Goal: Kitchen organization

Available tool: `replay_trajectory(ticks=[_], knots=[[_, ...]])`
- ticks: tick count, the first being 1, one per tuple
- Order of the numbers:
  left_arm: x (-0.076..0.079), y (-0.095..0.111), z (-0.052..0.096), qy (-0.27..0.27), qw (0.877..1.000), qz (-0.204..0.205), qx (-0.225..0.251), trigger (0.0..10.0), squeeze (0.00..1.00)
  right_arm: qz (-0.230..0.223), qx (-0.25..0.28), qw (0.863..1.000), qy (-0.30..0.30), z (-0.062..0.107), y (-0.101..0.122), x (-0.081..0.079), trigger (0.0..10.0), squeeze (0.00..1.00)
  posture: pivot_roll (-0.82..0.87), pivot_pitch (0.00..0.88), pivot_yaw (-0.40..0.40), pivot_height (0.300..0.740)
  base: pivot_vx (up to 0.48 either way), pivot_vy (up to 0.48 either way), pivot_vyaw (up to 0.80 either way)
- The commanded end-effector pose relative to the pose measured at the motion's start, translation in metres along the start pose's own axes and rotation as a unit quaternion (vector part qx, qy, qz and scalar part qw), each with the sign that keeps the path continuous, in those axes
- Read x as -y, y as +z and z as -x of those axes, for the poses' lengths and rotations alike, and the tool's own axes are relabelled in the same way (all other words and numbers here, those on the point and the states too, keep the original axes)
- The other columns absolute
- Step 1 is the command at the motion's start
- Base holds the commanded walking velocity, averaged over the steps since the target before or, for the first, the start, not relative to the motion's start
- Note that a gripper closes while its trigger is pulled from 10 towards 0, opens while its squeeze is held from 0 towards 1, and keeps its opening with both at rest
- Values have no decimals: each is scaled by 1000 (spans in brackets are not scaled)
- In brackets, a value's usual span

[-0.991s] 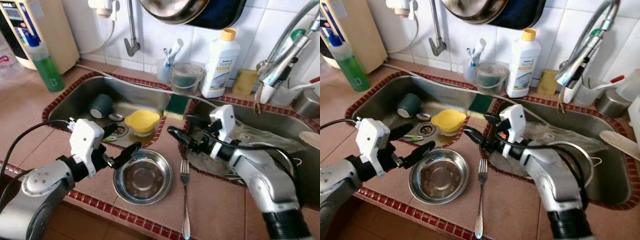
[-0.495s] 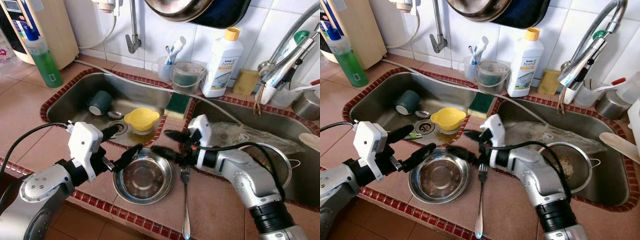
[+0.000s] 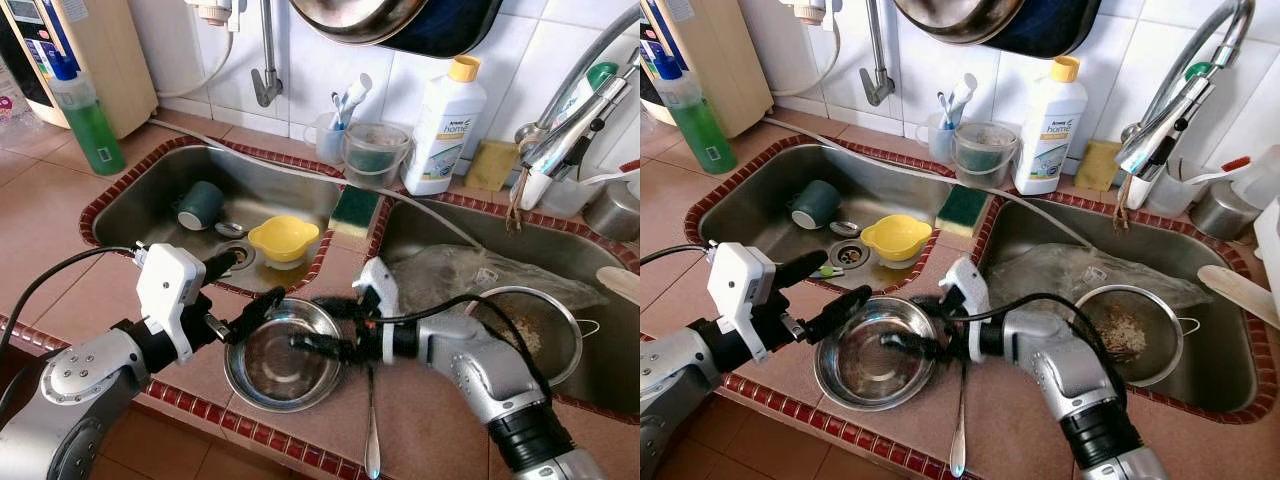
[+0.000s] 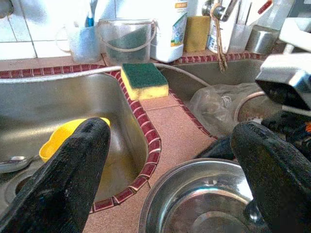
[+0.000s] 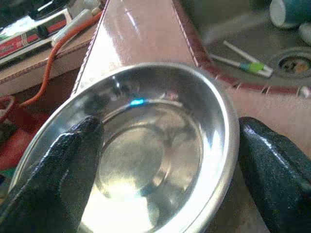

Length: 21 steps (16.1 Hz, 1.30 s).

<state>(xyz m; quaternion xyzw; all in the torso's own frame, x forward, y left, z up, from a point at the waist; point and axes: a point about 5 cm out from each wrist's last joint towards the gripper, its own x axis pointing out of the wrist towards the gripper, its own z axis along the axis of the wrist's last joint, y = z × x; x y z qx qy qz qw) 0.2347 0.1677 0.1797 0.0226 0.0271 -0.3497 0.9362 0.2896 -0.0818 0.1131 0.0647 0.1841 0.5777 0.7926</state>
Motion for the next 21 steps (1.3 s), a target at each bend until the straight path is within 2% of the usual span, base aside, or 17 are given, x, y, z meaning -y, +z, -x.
replay_trajectory(ticks=[1, 2, 3, 5, 8, 13, 19, 21], knots=[[1, 4, 0, 0, 1000, -3, 5, 10000, 0, -16, -6, 1000, 10, 0, -2, 1, 9490, 0, -24, 67, -58, 740, 0, 0, 0], [1, 4, -1, 2, 1000, -3, 6, 10000, 0, -33, 1, 999, 12, 0, -1, 2, 4627, 0, -23, 66, -60, 740, 0, 0, 0], [1, 4, -1, 5, 1000, -3, 5, 10000, 0, -53, 15, 998, 12, 0, 2, 3, 3373, 0, -23, 66, -62, 740, 0, 0, 0], [0, 3, 0, 8, 1000, -1, 6, 10000, 0, -75, 24, 997, 16, 2, 4, 5, 0, 0, -22, 64, -66, 740, 0, 0, 0], [0, 4, 0, 11, 1000, 0, 8, 10000, 0, -93, 29, 995, 23, 3, 6, 6, 0, 0, -20, 62, -67, 740, 0, 0, 0], [0, 6, -1, 12, 1000, 1, 10, 10000, 0, -76, 16, 997, 19, 6, 6, 8, 0, 0, -18, 62, -66, 740, 0, 0, 0], [0, 6, -3, 14, 1000, 2, 13, 10000, 0, -37, -64, 997, -29, 19, -1, 16, 0, 0, -20, 53, -71, 740, 0, 0, 0], [0, 6, -3, 14, 1000, 2, 14, 10000, 0, -30, -70, 997, -31, 20, -1, 16, 0, 0, -20, 52, -72, 740, 0, 0, 0]])
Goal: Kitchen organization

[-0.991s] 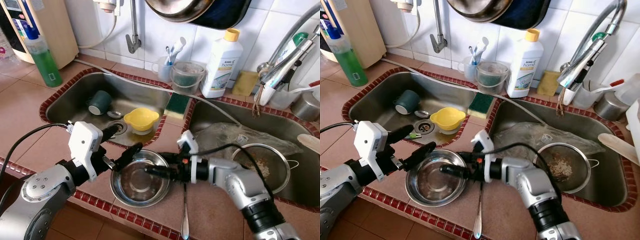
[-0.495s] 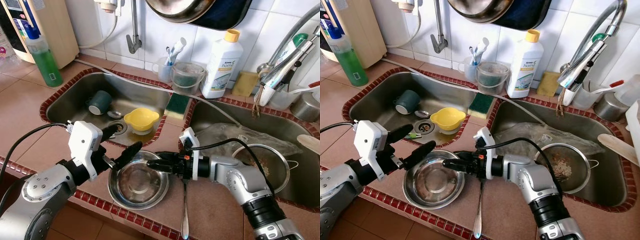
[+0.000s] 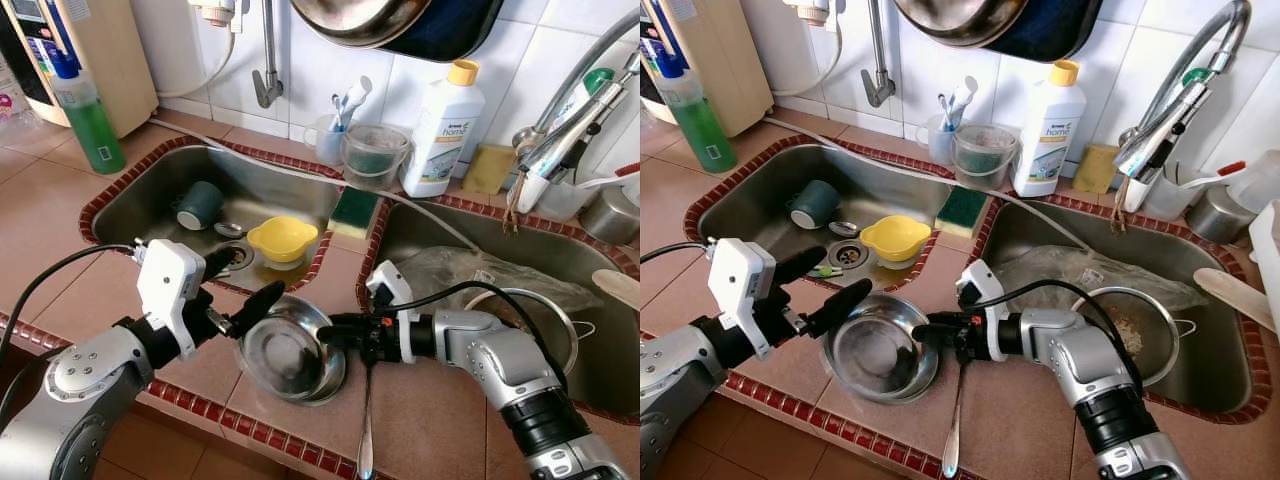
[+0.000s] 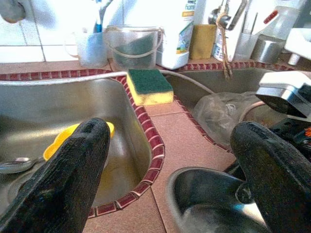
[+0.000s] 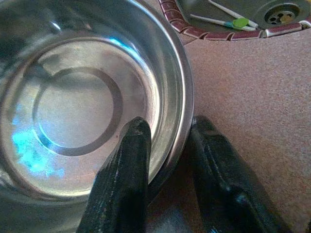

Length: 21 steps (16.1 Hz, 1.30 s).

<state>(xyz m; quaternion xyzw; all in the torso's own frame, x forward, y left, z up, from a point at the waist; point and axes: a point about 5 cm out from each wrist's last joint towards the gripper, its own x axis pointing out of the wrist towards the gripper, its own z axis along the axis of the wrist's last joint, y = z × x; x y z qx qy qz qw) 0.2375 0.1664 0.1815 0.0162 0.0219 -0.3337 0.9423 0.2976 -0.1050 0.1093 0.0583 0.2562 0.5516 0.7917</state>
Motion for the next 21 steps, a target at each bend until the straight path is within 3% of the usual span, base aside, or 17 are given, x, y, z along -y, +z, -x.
replay_trajectory(ticks=[1, 15, 18, 21], knots=[[1, 4, 0, -3, 1000, -2, 8, 10000, 0, 16, -16, 1000, -7, 3, 2, 0, 0, 0, -21, 53, -73, 740, 0, 0, 0], [1, 5, -2, 5, 1000, 2, 13, 10000, 0, 21, 25, 999, -14, 8, 23, 9, 0, 0, -18, 53, -72, 740, 0, 0, 0], [0, 6, -3, 8, 1000, 5, 18, 10000, 0, -18, 74, 997, -22, 11, 37, 14, 0, 0, -21, 54, -71, 740, 0, 0, 0], [-8, 14, -7, 38, 998, 25, 53, 10000, 0, -62, 122, 990, -42, 14, 49, 23, 0, 0, -24, 52, -70, 740, 0, 0, 0]])
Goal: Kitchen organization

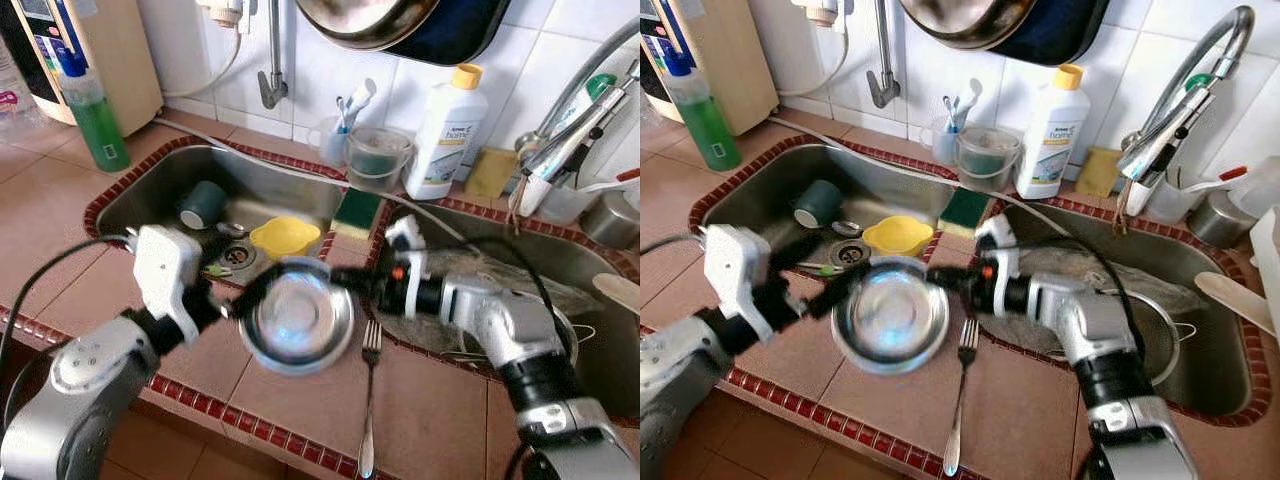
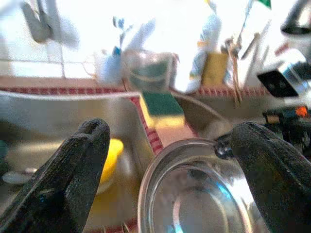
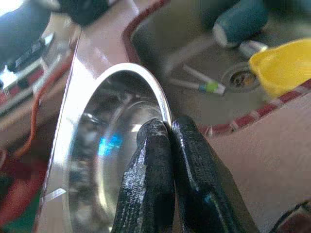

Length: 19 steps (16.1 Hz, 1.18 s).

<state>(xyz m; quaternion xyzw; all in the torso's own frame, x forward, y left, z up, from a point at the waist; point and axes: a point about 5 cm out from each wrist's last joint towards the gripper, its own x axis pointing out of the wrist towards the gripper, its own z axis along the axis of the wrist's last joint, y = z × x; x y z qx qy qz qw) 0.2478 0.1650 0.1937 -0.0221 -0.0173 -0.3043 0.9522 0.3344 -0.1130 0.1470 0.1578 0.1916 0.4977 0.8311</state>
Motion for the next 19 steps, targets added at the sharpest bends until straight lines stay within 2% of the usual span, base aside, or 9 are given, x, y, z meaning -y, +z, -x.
replay_trajectory(ticks=[1, 7, 11, 12, 13, 15, 16, 17, 19], knots=[[-4, 4, 0, 11, 1000, 4, 13, 10000, 0, -20, 21, 999, -19, 3, 5, 5, 0, 0, -24, 52, -69, 740, 0, 0, 0], [-6, 7, -2, 16, 1000, 14, 22, 10000, 0, -81, 91, 992, -36, 8, 13, 12, 0, 0, -25, 52, -61, 740, 0, 0, 0], [-18, 11, -8, 64, 997, 5, 41, 10000, 0, -121, 221, 966, -55, 22, 39, 18, 0, 0, -25, 47, -59, 740, 0, 0, 0], [-21, 10, -11, 78, 996, -1, 37, 10000, 0, -113, 243, 961, -65, 26, 43, 19, 3529, 0, -27, 44, -56, 740, 0, 0, 0], [-23, 8, -13, 92, 995, -13, 32, 10000, 0, -90, 252, 960, -77, 29, 45, 18, 10000, 0, -28, 43, -53, 740, 0, 0, 0], [-29, 3, -21, 119, 992, -32, 25, 10000, 0, -42, 278, 954, -109, 33, 48, 15, 10000, 0, -34, 40, -48, 740, 0, 0, 0], [-32, 2, -26, 139, 989, -36, 26, 10000, 0, -3, 302, 943, -141, 36, 52, 11, 10000, 0, -40, 36, -42, 740, 0, 0, 0], [-33, 0, -28, 145, 989, -32, 25, 10000, 0, 15, 308, 938, -160, 36, 52, 10, 10000, 0, -45, 33, -37, 740, 0, 0, 0], [-36, 0, -37, 174, 983, -47, 39, 10000, 0, 76, 348, 913, -198, 36, 54, -3, 10000, 0, -59, 26, -21, 740, 0, 0, 0]])
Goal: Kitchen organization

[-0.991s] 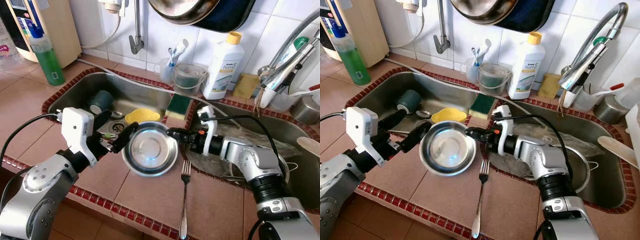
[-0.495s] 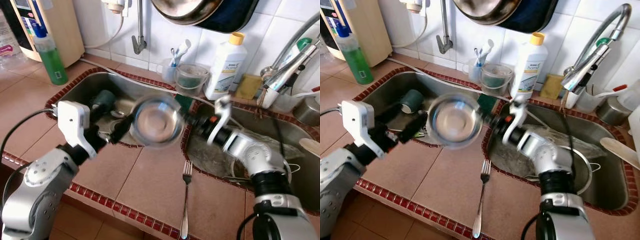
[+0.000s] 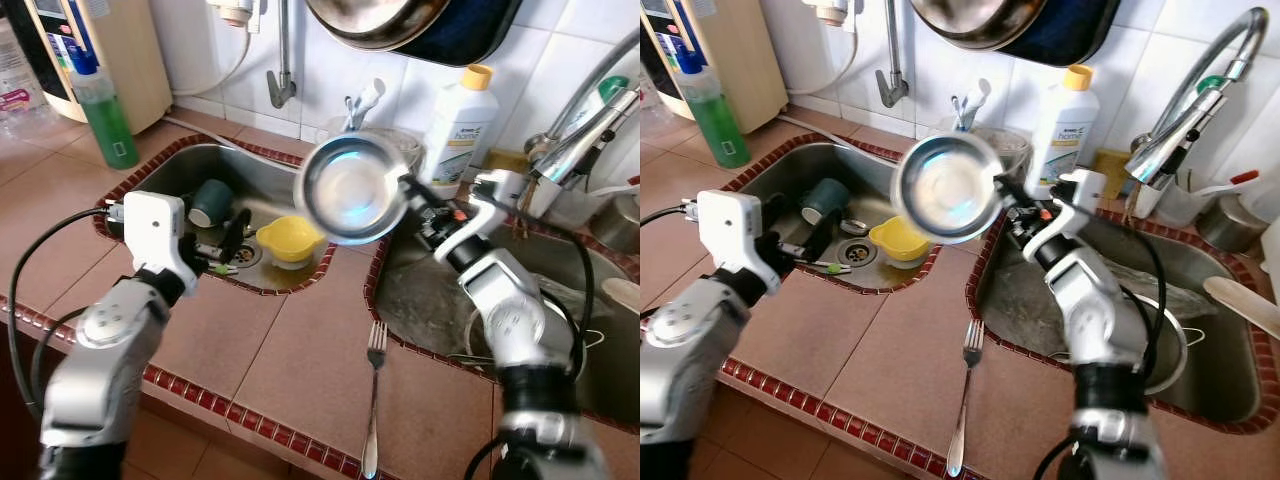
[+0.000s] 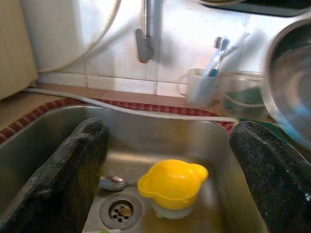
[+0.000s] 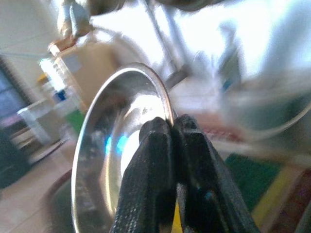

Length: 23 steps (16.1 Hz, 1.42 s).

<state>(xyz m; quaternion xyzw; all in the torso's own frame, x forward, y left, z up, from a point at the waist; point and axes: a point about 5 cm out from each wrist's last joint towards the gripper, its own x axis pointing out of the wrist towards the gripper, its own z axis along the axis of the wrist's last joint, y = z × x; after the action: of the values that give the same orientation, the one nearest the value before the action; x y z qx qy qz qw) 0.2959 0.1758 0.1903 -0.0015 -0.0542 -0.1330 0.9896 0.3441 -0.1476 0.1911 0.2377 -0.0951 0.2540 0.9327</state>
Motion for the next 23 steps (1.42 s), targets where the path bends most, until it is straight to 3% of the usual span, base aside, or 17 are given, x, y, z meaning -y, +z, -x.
replay_trajectory(ticks=[1, 4, 8, 23], knots=[[2, 3, -4, 2, 1000, -10, 9, 10000, 0, 29, 24, 999, 4, -1, 9, -6, 10000, 0, -59, 26, -21, 740, 0, 0, 0], [7, -1, -13, -25, 999, 23, 6, 10000, 0, 4, 47, 999, -23, 7, 2, -13, 10000, 0, -76, 19, 0, 740, 0, 0, 0], [6, -7, -16, -24, 999, 26, -7, 10000, 0, 4, 62, 997, -41, 13, 1, -14, 10000, 0, -83, 17, 14, 740, 0, 68, 0], [6, -16, -13, -30, 999, 21, -25, 10000, 0, 3, 59, 998, -37, 16, 0, -18, 10000, 0, -83, 36, 20, 740, 0, 329, 0]])
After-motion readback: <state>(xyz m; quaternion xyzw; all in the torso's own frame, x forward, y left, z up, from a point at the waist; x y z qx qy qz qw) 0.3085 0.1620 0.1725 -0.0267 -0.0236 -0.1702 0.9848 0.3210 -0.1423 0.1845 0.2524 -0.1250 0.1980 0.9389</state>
